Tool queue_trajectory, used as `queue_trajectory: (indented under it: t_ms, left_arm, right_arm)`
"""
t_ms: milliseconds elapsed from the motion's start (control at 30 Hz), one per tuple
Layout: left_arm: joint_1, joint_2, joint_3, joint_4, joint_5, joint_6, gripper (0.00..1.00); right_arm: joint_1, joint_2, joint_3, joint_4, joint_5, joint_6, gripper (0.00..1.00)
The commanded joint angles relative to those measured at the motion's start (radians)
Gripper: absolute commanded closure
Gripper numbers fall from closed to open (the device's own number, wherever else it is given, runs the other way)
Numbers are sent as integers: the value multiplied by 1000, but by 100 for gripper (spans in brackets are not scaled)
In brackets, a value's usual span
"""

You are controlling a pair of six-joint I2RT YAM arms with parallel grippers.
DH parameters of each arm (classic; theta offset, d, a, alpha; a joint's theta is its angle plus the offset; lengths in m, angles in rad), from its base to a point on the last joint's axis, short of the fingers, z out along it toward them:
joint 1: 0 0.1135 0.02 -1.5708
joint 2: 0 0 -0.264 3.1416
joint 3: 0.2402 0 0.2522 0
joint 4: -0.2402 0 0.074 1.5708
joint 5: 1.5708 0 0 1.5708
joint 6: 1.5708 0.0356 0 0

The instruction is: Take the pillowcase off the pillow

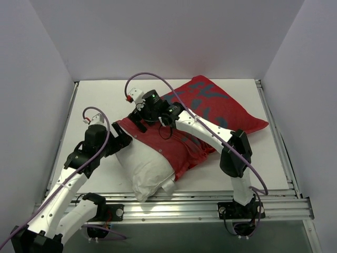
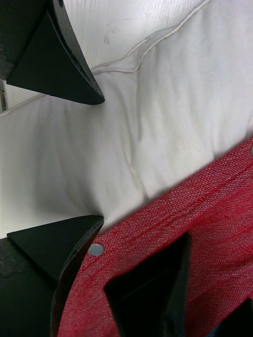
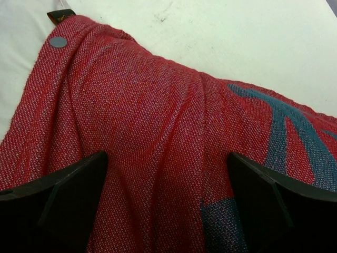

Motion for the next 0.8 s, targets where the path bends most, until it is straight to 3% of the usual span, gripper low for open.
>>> queue_trajectory:
  t_ms: [0, 267, 333, 367, 400, 467, 500, 533, 600, 633, 667, 767]
  left_arm:
    - [28, 43, -22, 132, 53, -2, 6]
    - [34, 192, -106, 328, 189, -52, 5]
    - [34, 224, -140, 406, 230, -77, 0]
    - [34, 232, -164, 429, 240, -98, 4]
    - [34, 242, -177, 452, 246, -108, 10]
    - [34, 264, -200, 507, 255, -123, 29]
    - [34, 271, -204, 532, 258, -128, 38]
    - [34, 287, -207, 540, 260, -131, 57]
    - [34, 299, -212, 551, 263, -128, 80]
    - [34, 305, -212, 552, 264, -128, 97]
    - [34, 304, -212, 551, 264, -125, 98]
    - [34, 264, -197, 508, 246, -94, 98]
  right_arm:
    - [4, 1, -1, -63, 11, -65, 10]
    - [-7, 1, -114, -57, -58, -50, 37]
    - [-4, 0, -145, -51, -63, -47, 51]
    - [-4, -2, -154, -48, -79, -48, 59]
    - [-2, -4, -162, -38, -90, -47, 62]
    - [-2, -16, -183, -23, -106, -44, 78]
    - [-2, -20, -190, -8, -107, -41, 82]
    - [-2, -30, -197, -5, -106, -41, 85]
    - [-4, -34, -196, 0, -86, -41, 92]
    - [-5, -39, -197, 3, -67, -38, 95]
    - [-8, -42, -197, 6, -49, -33, 100]
    - [-53, -60, -206, 26, 48, 5, 100]
